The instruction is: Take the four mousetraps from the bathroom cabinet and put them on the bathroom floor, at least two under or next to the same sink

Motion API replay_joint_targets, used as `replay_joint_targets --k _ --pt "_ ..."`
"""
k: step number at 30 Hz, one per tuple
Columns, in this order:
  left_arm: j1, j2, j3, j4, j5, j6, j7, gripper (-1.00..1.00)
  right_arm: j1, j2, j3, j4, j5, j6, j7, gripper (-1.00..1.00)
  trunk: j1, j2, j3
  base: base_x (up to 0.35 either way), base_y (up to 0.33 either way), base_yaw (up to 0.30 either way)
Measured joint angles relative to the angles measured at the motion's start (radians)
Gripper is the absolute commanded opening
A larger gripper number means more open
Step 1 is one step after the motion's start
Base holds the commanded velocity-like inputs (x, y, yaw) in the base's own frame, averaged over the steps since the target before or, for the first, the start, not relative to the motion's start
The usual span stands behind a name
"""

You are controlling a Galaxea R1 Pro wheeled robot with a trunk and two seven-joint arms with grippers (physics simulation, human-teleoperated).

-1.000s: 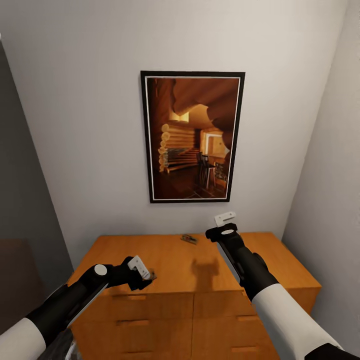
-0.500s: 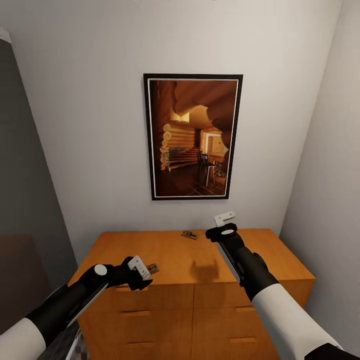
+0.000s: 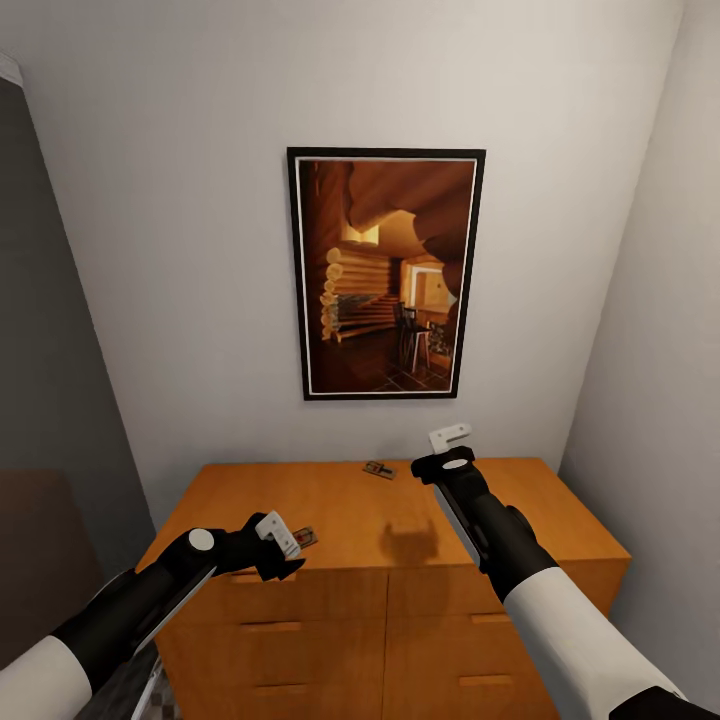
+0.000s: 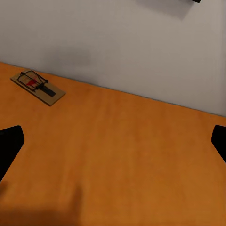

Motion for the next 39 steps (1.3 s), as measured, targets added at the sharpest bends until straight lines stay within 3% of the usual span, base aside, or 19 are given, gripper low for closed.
replay_joint_targets --k 39 --pt "0.000 0.002 0.002 0.000 0.000 -0.003 0.000 1.00 0.000 0.000 0.000 0.017 0.000 -0.003 0.000 1.00 0.000 0.000 0.000 0.021 0.045 0.000"
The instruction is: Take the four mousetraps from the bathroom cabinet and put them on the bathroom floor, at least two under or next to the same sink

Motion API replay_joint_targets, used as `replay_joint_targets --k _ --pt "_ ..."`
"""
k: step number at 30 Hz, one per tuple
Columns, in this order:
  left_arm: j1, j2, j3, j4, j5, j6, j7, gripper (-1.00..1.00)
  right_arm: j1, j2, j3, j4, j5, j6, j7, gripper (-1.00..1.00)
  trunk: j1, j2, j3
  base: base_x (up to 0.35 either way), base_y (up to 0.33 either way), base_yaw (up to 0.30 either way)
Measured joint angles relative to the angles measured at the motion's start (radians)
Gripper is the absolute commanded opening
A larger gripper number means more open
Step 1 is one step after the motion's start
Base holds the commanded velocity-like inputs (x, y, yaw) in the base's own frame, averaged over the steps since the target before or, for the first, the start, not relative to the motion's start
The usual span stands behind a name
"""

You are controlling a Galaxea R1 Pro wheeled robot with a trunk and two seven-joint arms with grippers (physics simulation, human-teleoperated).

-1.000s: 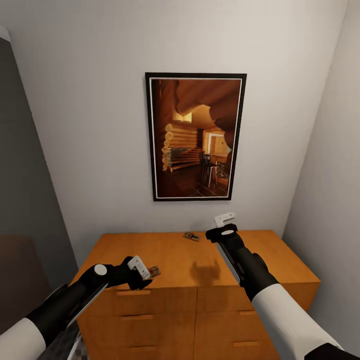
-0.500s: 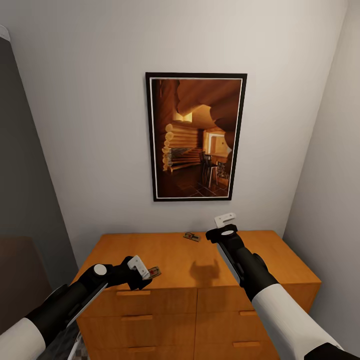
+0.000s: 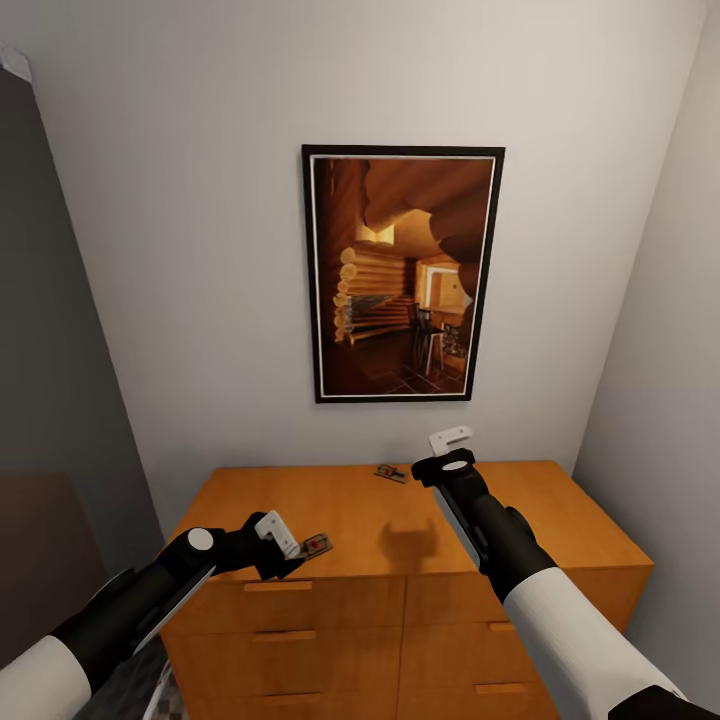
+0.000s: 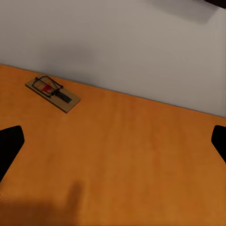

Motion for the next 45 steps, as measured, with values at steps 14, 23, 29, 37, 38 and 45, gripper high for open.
replay_joint_targets --k 14,23,29,37,38,45 --pt "0.000 0.000 -0.001 0.000 0.000 0.000 0.000 1.00 0.000 0.000 0.000 0.000 0.000 0.000 0.000 1.00 0.000 0.000 0.000 0.000 0.006 0.000" --pt "0.000 0.000 0.001 0.000 0.000 0.002 0.000 1.00 0.000 0.000 0.000 0.000 0.000 0.000 0.000 1.00 0.000 0.000 0.000 0.094 0.083 0.000" --pt "0.000 0.000 0.001 0.000 0.000 0.002 0.000 1.00 0.000 0.000 0.000 0.000 0.000 0.000 0.000 1.00 0.000 0.000 0.000 0.057 0.051 0.000" --pt "0.000 0.000 0.001 0.000 0.000 0.001 0.000 1.00 0.000 0.000 0.000 0.000 0.000 0.000 0.000 1.00 0.000 0.000 0.000 0.010 0.009 0.000" --pt "0.000 0.000 0.001 0.000 0.000 0.001 0.000 1.00 0.000 0.000 0.000 0.000 0.000 0.000 0.000 1.00 0.000 0.000 0.000 0.003 0.002 0.000" --pt "0.001 -0.001 0.001 0.000 0.000 0.001 0.001 1.00 0.000 0.000 0.000 0.000 0.000 0.000 0.000 1.00 0.000 0.000 0.000 0.001 0.001 0.000"
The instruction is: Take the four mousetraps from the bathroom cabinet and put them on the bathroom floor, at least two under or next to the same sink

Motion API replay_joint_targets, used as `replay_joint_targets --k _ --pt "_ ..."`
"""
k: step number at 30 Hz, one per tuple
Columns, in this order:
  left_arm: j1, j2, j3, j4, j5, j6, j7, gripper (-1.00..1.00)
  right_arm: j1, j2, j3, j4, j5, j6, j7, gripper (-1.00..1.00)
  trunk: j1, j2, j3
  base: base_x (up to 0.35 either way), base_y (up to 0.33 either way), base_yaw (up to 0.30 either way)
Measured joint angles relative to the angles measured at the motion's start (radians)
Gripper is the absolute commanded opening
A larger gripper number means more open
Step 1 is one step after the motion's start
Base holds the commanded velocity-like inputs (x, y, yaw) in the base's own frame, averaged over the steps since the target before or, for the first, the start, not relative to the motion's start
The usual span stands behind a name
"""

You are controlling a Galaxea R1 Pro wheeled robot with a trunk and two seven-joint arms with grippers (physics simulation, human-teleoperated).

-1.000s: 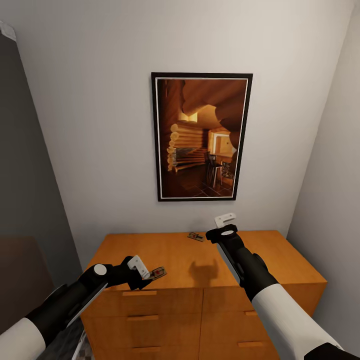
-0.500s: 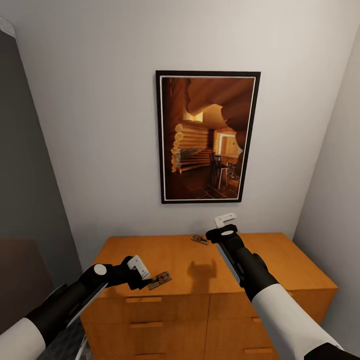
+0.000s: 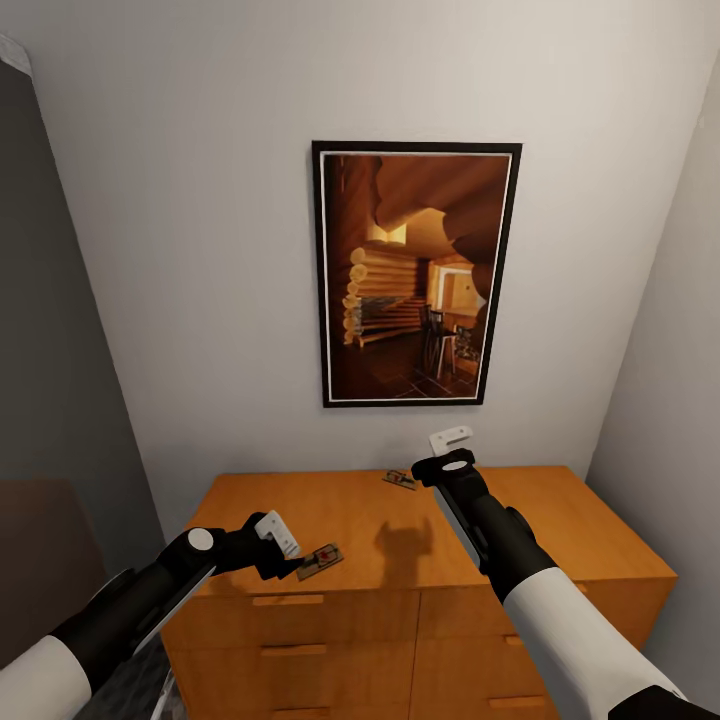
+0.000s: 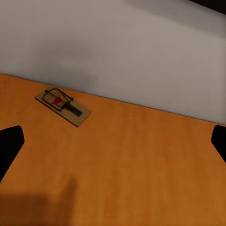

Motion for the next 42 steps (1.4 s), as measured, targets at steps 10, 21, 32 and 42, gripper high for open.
replay_joint_targets --k 10,21,32,42 --pt "0.000 0.000 0.000 0.000 0.000 0.000 0.001 1.00 0.000 0.000 0.000 0.000 0.000 0.000 0.000 1.00 0.000 0.000 0.000 0.000 0.000 0.000" --pt "0.000 0.000 -0.001 0.000 0.000 0.001 0.001 1.00 0.000 0.000 0.000 0.000 0.000 0.000 0.000 1.00 0.000 0.000 0.000 0.000 0.000 0.000" --pt "0.000 0.000 -0.001 0.000 0.000 0.002 0.000 1.00 0.000 0.000 0.000 0.000 0.000 0.000 0.000 1.00 0.000 0.000 0.000 0.000 0.000 0.000" --pt "0.000 0.000 -0.001 0.000 0.000 0.002 0.001 1.00 0.000 0.000 0.000 0.000 0.000 0.000 0.000 1.00 0.000 0.000 0.000 0.000 0.000 0.000"
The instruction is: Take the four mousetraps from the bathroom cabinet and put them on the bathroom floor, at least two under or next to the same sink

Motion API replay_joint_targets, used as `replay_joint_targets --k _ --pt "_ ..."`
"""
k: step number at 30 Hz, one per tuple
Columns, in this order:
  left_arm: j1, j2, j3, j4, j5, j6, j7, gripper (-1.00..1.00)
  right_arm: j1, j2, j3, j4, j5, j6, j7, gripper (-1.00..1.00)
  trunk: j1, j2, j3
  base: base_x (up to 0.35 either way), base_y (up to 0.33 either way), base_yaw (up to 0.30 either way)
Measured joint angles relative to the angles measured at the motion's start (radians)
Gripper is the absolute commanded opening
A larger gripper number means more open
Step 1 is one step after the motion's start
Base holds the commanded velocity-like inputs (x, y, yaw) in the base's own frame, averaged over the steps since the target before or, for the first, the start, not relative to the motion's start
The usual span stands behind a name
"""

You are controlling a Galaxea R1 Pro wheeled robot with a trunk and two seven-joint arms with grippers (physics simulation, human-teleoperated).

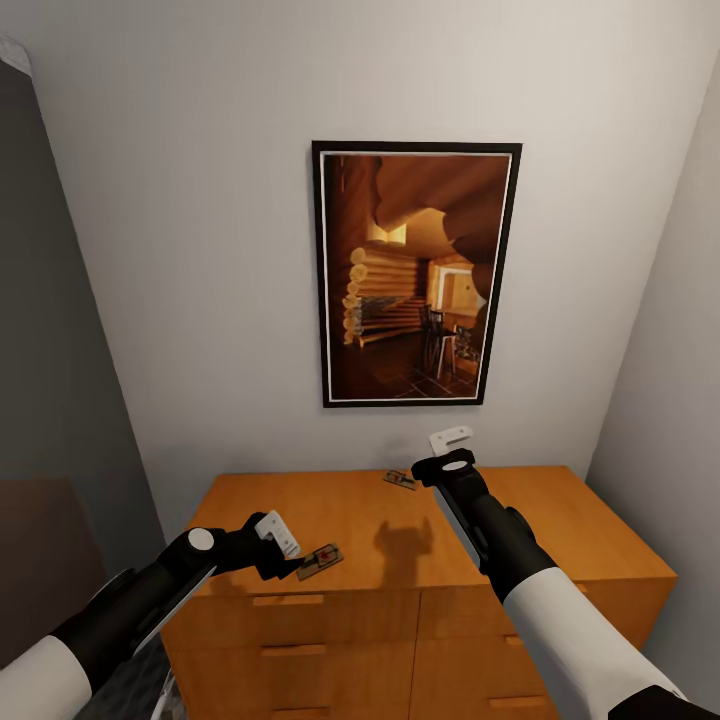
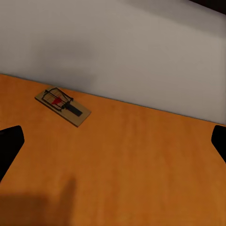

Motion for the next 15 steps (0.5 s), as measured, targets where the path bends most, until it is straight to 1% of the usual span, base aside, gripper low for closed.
replay_joint_targets --k 11,15 --pt "0.000 0.000 0.000 0.000 0.000 -0.001 0.001 1.00 0.000 0.000 0.000 0.000 0.000 0.000 0.000 1.00 0.000 0.000 0.000 0.005 -0.003 0.000" --pt "0.000 0.000 0.000 0.000 0.000 -0.001 0.001 1.00 0.000 0.000 0.000 0.000 0.000 0.000 0.000 1.00 0.000 0.000 0.000 0.152 -0.111 0.000"
